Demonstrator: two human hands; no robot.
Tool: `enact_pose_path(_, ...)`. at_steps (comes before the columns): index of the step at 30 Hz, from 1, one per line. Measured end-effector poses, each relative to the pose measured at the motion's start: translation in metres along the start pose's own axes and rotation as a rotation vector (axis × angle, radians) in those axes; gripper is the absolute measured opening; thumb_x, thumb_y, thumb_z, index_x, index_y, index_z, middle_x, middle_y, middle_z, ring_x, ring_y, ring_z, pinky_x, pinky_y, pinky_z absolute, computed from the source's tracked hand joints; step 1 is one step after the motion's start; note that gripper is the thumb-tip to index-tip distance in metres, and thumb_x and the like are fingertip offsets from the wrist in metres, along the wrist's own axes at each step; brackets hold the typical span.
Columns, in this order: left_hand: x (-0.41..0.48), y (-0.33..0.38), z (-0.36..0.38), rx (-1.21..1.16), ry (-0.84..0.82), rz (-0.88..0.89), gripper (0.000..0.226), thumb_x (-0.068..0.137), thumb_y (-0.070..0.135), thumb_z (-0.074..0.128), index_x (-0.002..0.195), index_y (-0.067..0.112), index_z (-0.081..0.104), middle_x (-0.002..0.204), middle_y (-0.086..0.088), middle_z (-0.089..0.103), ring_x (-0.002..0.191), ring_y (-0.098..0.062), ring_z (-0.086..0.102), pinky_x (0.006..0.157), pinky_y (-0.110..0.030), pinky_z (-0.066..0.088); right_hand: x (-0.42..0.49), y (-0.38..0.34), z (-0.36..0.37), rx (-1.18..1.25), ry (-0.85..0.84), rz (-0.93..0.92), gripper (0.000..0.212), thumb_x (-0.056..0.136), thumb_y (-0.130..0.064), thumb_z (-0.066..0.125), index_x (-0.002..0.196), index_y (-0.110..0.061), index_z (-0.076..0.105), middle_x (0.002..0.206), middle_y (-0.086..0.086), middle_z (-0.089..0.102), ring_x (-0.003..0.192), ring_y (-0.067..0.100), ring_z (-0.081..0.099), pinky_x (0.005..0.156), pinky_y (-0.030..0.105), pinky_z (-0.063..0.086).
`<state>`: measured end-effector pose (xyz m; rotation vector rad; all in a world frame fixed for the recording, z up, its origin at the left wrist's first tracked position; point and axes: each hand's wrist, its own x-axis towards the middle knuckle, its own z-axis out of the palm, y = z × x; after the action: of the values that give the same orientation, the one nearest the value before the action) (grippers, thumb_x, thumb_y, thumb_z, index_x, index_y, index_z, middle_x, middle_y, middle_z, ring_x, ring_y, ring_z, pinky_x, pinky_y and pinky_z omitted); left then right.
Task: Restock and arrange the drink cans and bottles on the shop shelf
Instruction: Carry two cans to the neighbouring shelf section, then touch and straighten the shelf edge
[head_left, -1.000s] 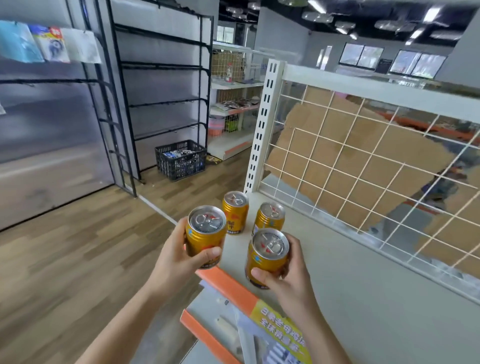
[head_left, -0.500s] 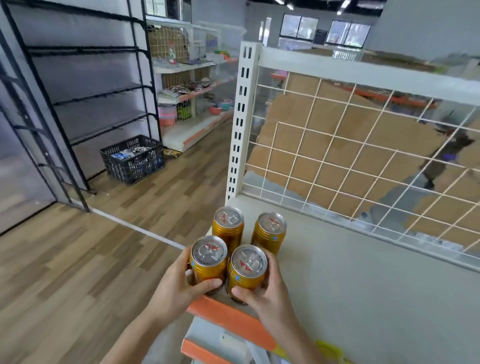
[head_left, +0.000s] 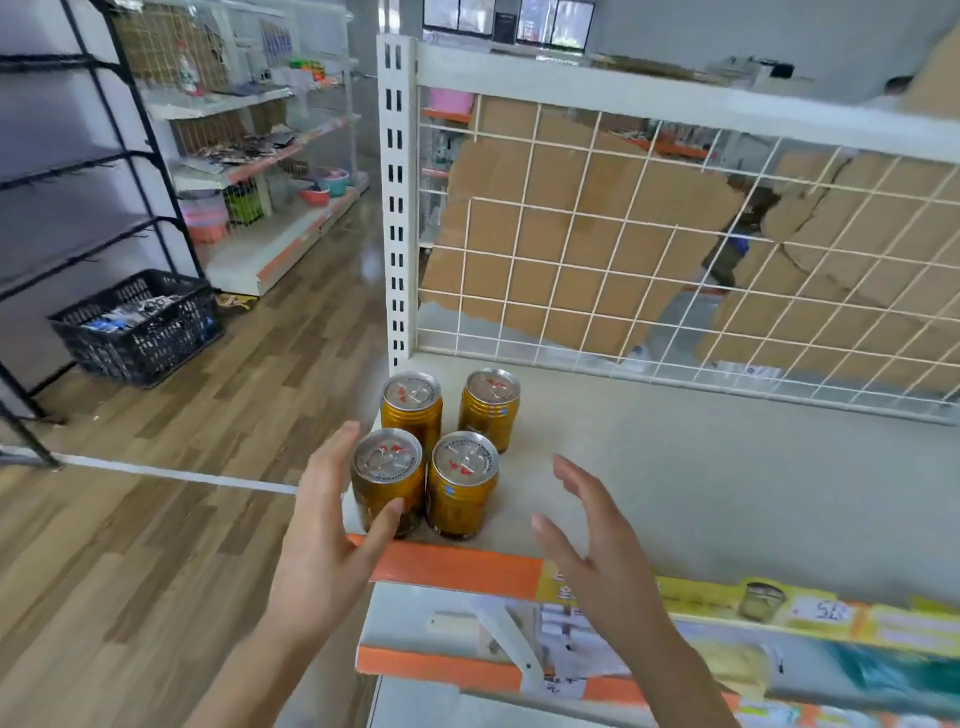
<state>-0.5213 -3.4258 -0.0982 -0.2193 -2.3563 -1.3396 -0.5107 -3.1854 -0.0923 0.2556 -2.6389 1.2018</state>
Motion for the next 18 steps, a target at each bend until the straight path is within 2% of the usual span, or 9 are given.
enact_pose_path(3, 0.002, 0.018, -0.004, 0.124, -0.053, 0.169, 0.06, 0.084, 0.042, 0.049, 0.137, 0.017, 0.039, 0.145, 0.004, 0.036, 0.136, -0.005, 0.028, 0.108, -0.009, 0.018, -0.02, 0.002, -0.034, -0.119, 0.097, -0.025, 0.053, 0.082, -0.06, 0.04, 0.131, -0.042, 0.03, 0.127, -0.023, 0.041, 0.112, -0.017, 0.035, 0.087, 0.001, 0.027)
enact_pose_path(6, 0.0, 0.037, 0.002, 0.226, -0.099, 0.293, 0.053, 0.085, 0.039, 0.047, 0.131, 0.013, 0.046, 0.14, 0.001, 0.039, 0.133, -0.014, 0.033, 0.11, -0.017, 0.02, -0.044, 0.01, -0.069, -0.23, 0.217, -0.016, 0.061, 0.08, -0.063, 0.038, 0.134, -0.034, 0.039, 0.126, -0.02, 0.044, 0.106, -0.002, 0.046, 0.081, 0.014, 0.034)
enact_pose_path(8, -0.006, 0.053, 0.011, 0.294, -0.142, 0.371, 0.05, 0.085, 0.037, 0.047, 0.128, 0.012, 0.049, 0.136, -0.003, 0.044, 0.129, -0.019, 0.037, 0.109, -0.019, 0.02, -0.064, 0.019, -0.092, -0.288, 0.282, -0.002, 0.064, 0.079, -0.063, 0.039, 0.134, -0.03, 0.044, 0.125, -0.02, 0.045, 0.092, 0.006, 0.05, 0.075, 0.02, 0.036)
enact_pose_path(9, -0.01, 0.06, 0.017, 0.32, -0.166, 0.402, 0.049, 0.084, 0.035, 0.047, 0.126, 0.01, 0.051, 0.134, -0.005, 0.047, 0.128, -0.021, 0.038, 0.109, -0.018, 0.019, -0.075, 0.025, -0.103, -0.303, 0.302, 0.003, 0.063, 0.08, -0.062, 0.04, 0.134, -0.029, 0.045, 0.123, -0.019, 0.046, 0.091, 0.007, 0.051, 0.074, 0.024, 0.039)
enact_pose_path(11, -0.019, 0.072, 0.032, 0.349, -0.211, 0.433, 0.05, 0.085, 0.035, 0.046, 0.125, 0.007, 0.053, 0.133, -0.007, 0.05, 0.127, -0.024, 0.04, 0.109, -0.019, 0.019, -0.098, 0.038, -0.126, -0.32, 0.329, 0.021, 0.06, 0.081, -0.058, 0.041, 0.132, -0.026, 0.046, 0.123, -0.016, 0.048, 0.102, 0.008, 0.05, 0.078, 0.031, 0.045)
enact_pose_path(13, -0.03, 0.086, 0.049, 0.368, -0.252, 0.438, 0.053, 0.089, 0.046, 0.041, 0.125, 0.009, 0.053, 0.132, -0.008, 0.051, 0.124, -0.028, 0.043, 0.105, -0.027, 0.025, -0.124, 0.051, -0.152, -0.352, 0.355, 0.035, 0.06, 0.082, -0.056, 0.042, 0.131, -0.022, 0.049, 0.123, -0.008, 0.052, 0.11, 0.009, 0.047, 0.086, 0.029, 0.042)
enact_pose_path(15, -0.04, 0.1, 0.071, 0.395, -0.279, 0.458, 0.062, 0.093, 0.057, 0.028, 0.125, 0.01, 0.052, 0.131, -0.009, 0.051, 0.122, -0.029, 0.045, 0.101, -0.035, 0.03, -0.151, 0.064, -0.182, -0.403, 0.38, 0.056, 0.061, 0.082, -0.055, 0.042, 0.13, -0.018, 0.05, 0.122, -0.004, 0.054, 0.111, 0.01, 0.046, 0.084, 0.025, 0.039)
enact_pose_path(18, -0.059, 0.127, 0.105, 0.406, -0.317, 0.476, 0.066, 0.093, 0.06, 0.024, 0.126, 0.01, 0.053, 0.13, -0.011, 0.053, 0.119, -0.031, 0.047, 0.095, -0.037, 0.034, -0.195, 0.082, -0.228, -0.464, 0.419, 0.116, 0.06, 0.081, -0.054, 0.042, 0.129, -0.019, 0.05, 0.122, -0.002, 0.056, 0.11, 0.013, 0.046, 0.081, 0.029, 0.04)
